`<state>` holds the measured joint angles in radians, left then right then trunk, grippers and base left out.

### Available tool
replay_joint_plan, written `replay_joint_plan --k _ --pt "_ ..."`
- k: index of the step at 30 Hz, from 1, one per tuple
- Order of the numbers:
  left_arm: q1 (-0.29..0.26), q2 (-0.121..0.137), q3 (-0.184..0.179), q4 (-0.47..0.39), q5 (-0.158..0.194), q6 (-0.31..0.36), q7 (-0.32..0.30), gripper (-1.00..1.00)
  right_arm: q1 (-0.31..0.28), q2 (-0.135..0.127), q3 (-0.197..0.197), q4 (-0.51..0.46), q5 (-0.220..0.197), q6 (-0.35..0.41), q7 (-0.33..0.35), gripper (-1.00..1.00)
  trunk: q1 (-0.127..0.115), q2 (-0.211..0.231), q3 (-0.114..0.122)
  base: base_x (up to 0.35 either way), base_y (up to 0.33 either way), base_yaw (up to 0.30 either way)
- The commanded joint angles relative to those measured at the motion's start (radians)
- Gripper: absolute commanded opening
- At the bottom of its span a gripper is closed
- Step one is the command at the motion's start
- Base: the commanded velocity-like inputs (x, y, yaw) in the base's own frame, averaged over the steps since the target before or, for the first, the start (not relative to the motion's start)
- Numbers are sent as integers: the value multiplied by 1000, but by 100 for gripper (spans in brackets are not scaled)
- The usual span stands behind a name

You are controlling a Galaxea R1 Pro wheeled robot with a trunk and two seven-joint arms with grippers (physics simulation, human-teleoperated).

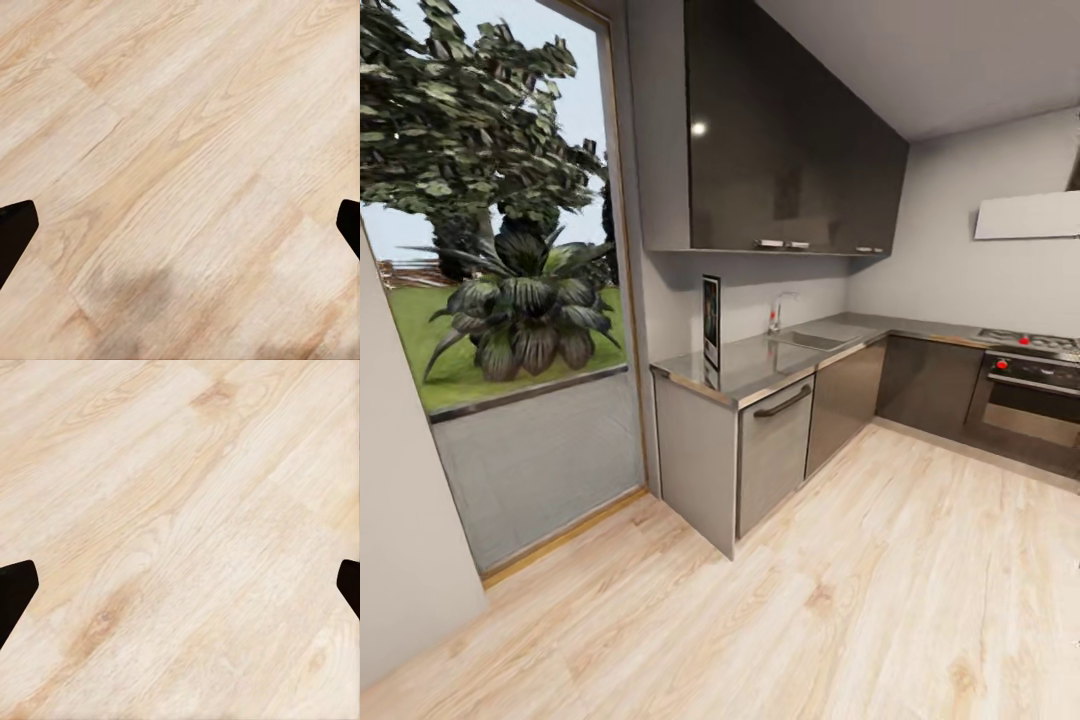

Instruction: Pick up the poster from the kitchen countertop and hang it on one of the wall nails in the kitchen.

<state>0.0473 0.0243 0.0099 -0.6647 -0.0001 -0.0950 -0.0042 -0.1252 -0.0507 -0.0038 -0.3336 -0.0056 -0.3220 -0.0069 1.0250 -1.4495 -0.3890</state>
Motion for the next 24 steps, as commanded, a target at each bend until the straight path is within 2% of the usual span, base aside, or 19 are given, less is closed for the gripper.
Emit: replay_joint_plan --k 1,7,24 --pt "0 0 1 -1 0 -2 0 100 -1 0 0 1 -1 -3 -1 100 0 -1 -1 7 0 -51" --pt "0 -1 1 -1 -1 -2 0 100 -1 0 0 0 -1 -3 -1 100 0 -1 0 191 0 -16" --pt "0 -1 1 -1 -1 -2 0 100 -1 3 -1 -2 -3 -3 -1 100 0 -1 -9 316 0 -1"
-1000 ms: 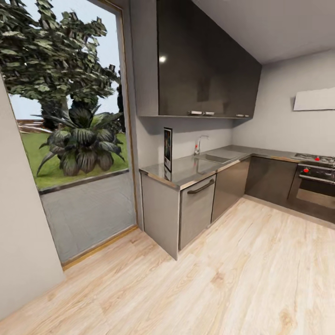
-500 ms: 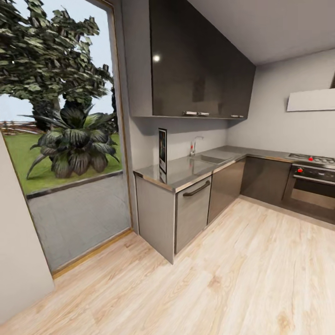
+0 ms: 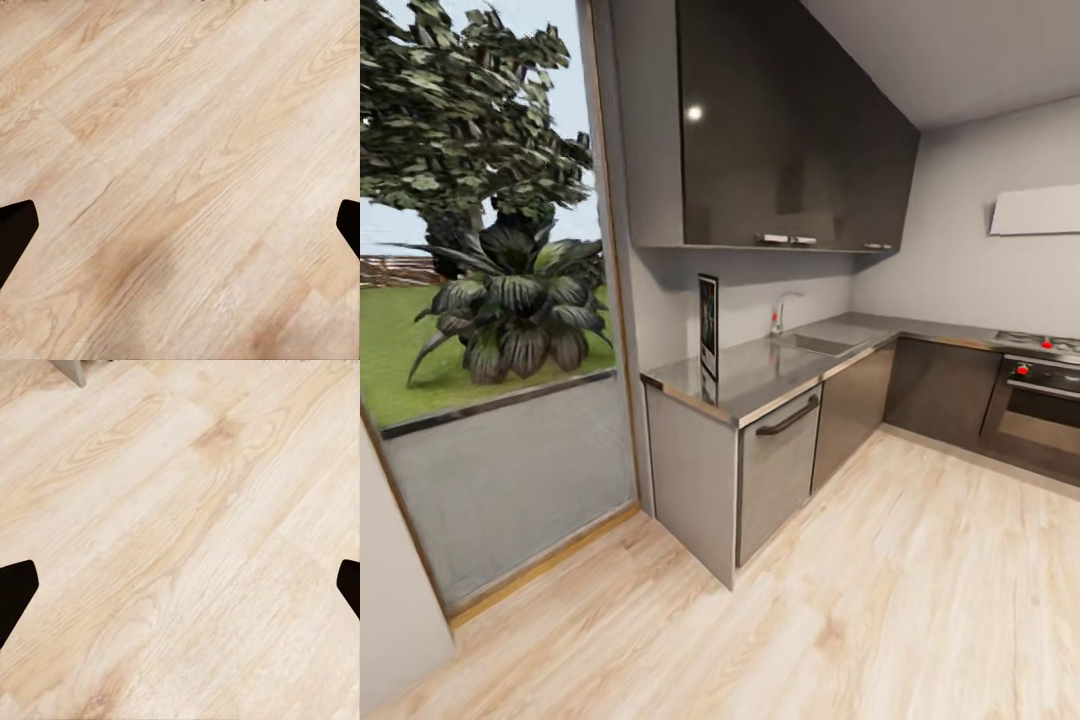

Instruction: Pick up the poster from the kitchen countertop and hang it on one of the wall nails in the kitchen.

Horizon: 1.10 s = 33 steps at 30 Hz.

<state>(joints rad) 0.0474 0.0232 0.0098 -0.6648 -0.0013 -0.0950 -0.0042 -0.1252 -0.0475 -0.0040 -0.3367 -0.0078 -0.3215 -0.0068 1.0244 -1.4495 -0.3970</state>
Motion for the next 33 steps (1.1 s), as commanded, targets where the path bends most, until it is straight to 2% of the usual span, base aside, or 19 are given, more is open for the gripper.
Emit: replay_joint_plan --k 1,15,20,25,28,31,32,33 --pt "0 0 1 -1 0 -2 0 100 -1 0 -1 0 -1 -3 -1 100 1 0 -2 324 0 0" --pt "0 0 -1 1 -1 -1 1 100 -1 1 -4 -1 -2 -4 -11 100 1 0 -25 324 0 -1" --pt "0 -2 -6 3 -1 -2 1 100 -1 1 -5 0 -4 -4 -86 100 1 0 -33 324 0 -44" --pt "0 -4 -9 -18 -2 -1 2 100 -1 -1 -6 1 -6 -4 -124 100 1 0 -41 320 0 -65" --pt "0 -4 -10 -64 -3 0 1 100 -1 -1 -7 0 -6 -4 -134 100 1 0 -45 198 0 -46" --pt "0 -3 -9 -154 -3 4 -3 100 -1 -2 -6 -1 -5 -5 -136 100 1 0 -47 58 0 -13" --pt "0 -1 -5 -266 -2 10 -4 100 -1 -7 -5 -5 -6 -5 -137 100 1 0 -47 17 0 -4" --pt "0 -1 -4 -323 -1 15 -5 100 -1 -13 -5 -6 -6 -9 -137 100 1 0 -47 11 0 -2"
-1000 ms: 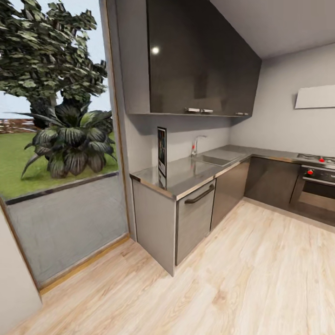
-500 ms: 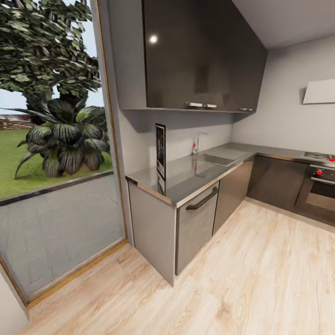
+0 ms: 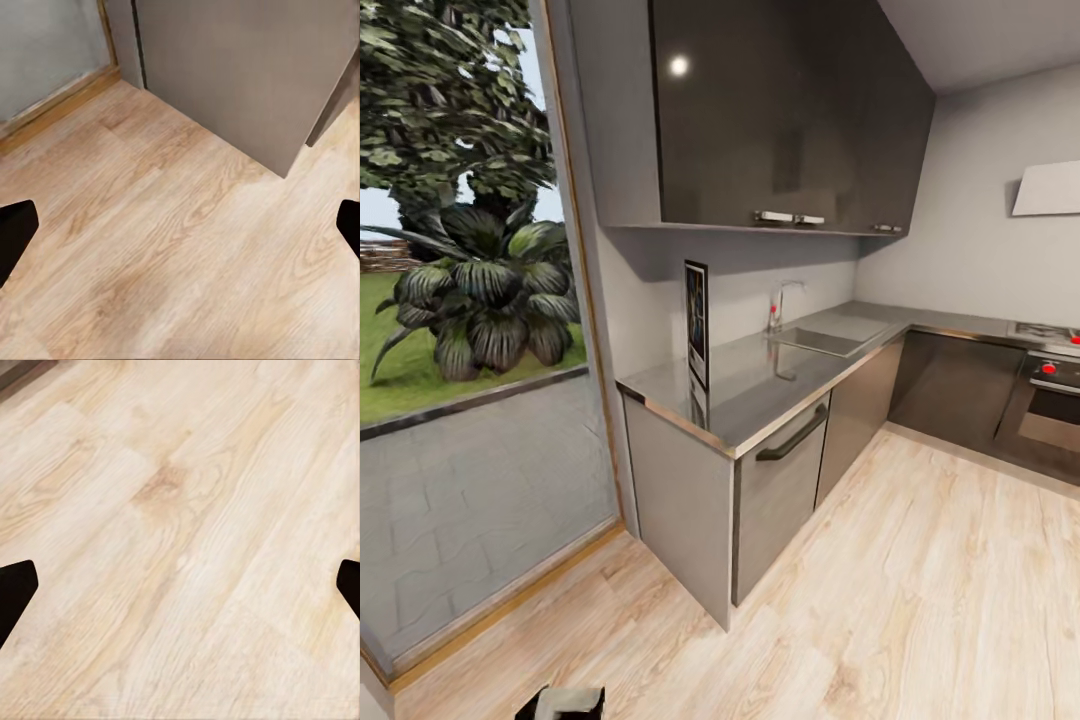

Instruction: Pick up the poster from the kitchen countertop and hang it on one of the wall nails in the kitchen.

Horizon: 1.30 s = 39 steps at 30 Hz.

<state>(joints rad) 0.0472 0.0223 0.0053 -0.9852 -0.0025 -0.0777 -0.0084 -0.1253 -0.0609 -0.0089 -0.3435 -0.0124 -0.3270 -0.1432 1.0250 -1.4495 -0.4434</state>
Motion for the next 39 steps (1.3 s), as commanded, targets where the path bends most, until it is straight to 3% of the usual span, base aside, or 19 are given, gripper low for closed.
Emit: replay_joint_plan --k 1,4,5,6,7,8,10,11,12,13,16,21,22,24,26,27,28,34,39 --pt "0 0 1 -34 0 3 -1 100 0 -3 0 0 -1 -9 -1 100 0 0 -1 9 0 -2" --pt "0 -2 -5 -216 2 98 -2 100 0 -14 -7 -1 0 -65 -5 100 0 0 -1 5 0 -1" --pt "0 -5 -55 -451 3 261 -2 100 0 -20 -73 -2 0 -116 -17 100 0 0 -1 0 0 0" --pt "0 -15 -72 -492 3 292 -1 100 0 -21 -103 -3 0 -124 -19 100 0 0 -1 0 0 0" --pt "0 -38 -84 -519 4 311 0 100 0 -23 -129 -4 0 -130 -20 100 0 0 -1 0 0 0" --pt "-10 -121 -99 -556 3 340 2 100 1 -32 -172 -17 0 -202 -22 100 0 0 -1 0 0 0" --pt "-51 -163 -104 -563 2 350 3 100 3 -36 -179 -36 0 -249 -24 100 0 0 -1 0 0 0" --pt "-93 -194 -109 -566 0 365 4 100 3 -37 -182 -51 0 -270 -26 100 0 0 -1 0 0 0" --pt "-140 -197 -114 -567 -1 397 4 100 4 -38 -184 -69 0 -284 -27 100 0 0 -1 0 0 0" --pt "-264 -197 -132 -568 -1 505 6 100 12 -40 -187 -106 0 -298 -28 100 0 0 -1 0 0 0" --pt "-412 -197 -168 -566 -1 606 24 100 38 -40 -206 -162 0 -304 -29 100 0 0 -1 0 0 0" --pt "-667 -197 -198 -548 4 711 169 100 191 -28 -263 -426 -1 -306 -28 100 0 0 -1 0 0 0" --pt "-782 -197 -201 -499 13 775 204 100 246 -13 -271 -515 0 -306 -29 100 0 0 -1 0 0 0" --pt "-900 -197 -231 -388 31 811 224 100 279 2 -275 -564 1 -305 -29 100 0 0 -1 0 0 0" --pt "-917 -197 -276 -367 34 793 232 100 283 4 -276 -569 2 -305 -29 100 0 0 -1 0 0 0" --pt "-927 -197 -328 -352 50 780 267 100 286 11 -276 -572 3 -305 -29 100 0 0 -1 0 0 0" --pt "-929 -197 -340 -348 69 777 288 100 287 14 -276 -572 3 -305 -30 100 0 0 -1 0 0 0" --pt "-933 -197 -361 -343 179 770 392 100 288 19 -276 -572 4 -303 -30 100 0 0 -1 108 -37 0" --pt "-934 -197 -364 -332 205 768 438 100 288 19 -276 -570 5 -302 -30 100 0 0 -1 253 -176 0"
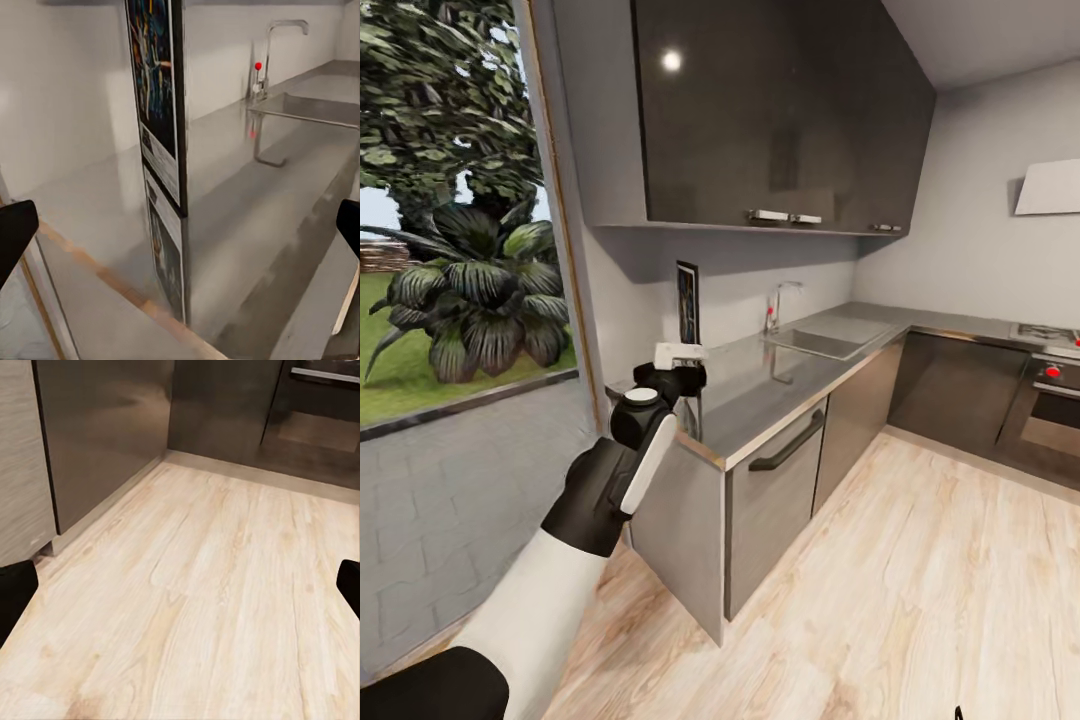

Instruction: Pick up the poster from the kitchen countertop and hang it on one of the wall nails in the kitchen.

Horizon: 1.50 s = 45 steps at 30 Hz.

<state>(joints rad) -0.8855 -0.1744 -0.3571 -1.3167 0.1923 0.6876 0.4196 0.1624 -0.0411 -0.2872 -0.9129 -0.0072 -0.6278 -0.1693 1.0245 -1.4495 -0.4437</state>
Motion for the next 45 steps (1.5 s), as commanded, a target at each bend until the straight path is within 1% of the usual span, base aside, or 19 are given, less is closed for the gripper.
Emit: replay_joint_plan --k 1,13,20,21,22,23,25,26,29,31,33,34,35,36,39,40,45 --pt "-1 0 -2 1 12 2 12 100 0 0 2 0 -1 -1 -4 100 1 -1 -1 268 -210 0" --pt "-1 0 -5 8 16 1 19 100 0 -1 1 25 0 0 -4 100 1 -1 -1 268 -217 0" --pt "-1 0 -9 23 13 0 20 100 0 -2 1 31 1 0 -4 100 1 -1 -1 82 -67 0" --pt "-1 0 -10 43 13 -1 21 100 0 -2 1 33 1 0 -4 100 1 -1 -1 15 -13 0" --pt "-6 0 -10 83 11 -1 26 100 0 -2 1 37 1 0 -4 100 1 -1 -1 8 -6 0" --pt "-29 0 -9 130 10 -2 39 100 0 -2 2 40 1 0 -4 100 1 -1 -1 4 -3 0" --pt "-56 0 -8 175 10 -5 53 100 0 -2 2 41 2 0 -4 100 1 -1 -1 3 -2 0" --pt "-89 0 -7 230 10 -20 66 100 0 -2 2 42 2 0 -4 100 1 -1 -1 2 -1 0" --pt "-147 0 -6 319 10 -65 84 100 0 -2 2 42 2 0 -4 100 1 -1 -1 1 -1 0" --pt "-220 0 -5 437 11 -111 97 100 0 -2 1 43 2 0 -4 100 1 -1 -1 0 0 0" --pt "-247 0 -2 490 11 -124 100 100 0 -2 1 43 3 0 -4 100 1 -1 -1 0 0 0" --pt "-265 0 4 530 11 -142 102 100 0 -2 1 43 2 0 -4 100 1 -1 -1 0 0 0" --pt "-272 0 10 545 11 -153 103 100 0 -2 1 43 2 0 -4 100 1 -1 -1 0 0 0" --pt "-281 0 24 568 12 -180 104 100 0 -2 1 43 2 0 -4 100 1 -1 -1 0 0 0" --pt "-291 0 45 593 12 -223 104 100 0 -2 2 43 2 0 -4 100 1 -1 -1 0 0 0" --pt "-295 0 58 605 12 -248 105 100 0 -2 2 43 2 0 -3 100 1 -1 -1 0 0 0" --pt "-297 0 62 608 12 -256 105 100 0 -2 2 43 3 -1 -3 100 1 -1 -1 2 0 0"
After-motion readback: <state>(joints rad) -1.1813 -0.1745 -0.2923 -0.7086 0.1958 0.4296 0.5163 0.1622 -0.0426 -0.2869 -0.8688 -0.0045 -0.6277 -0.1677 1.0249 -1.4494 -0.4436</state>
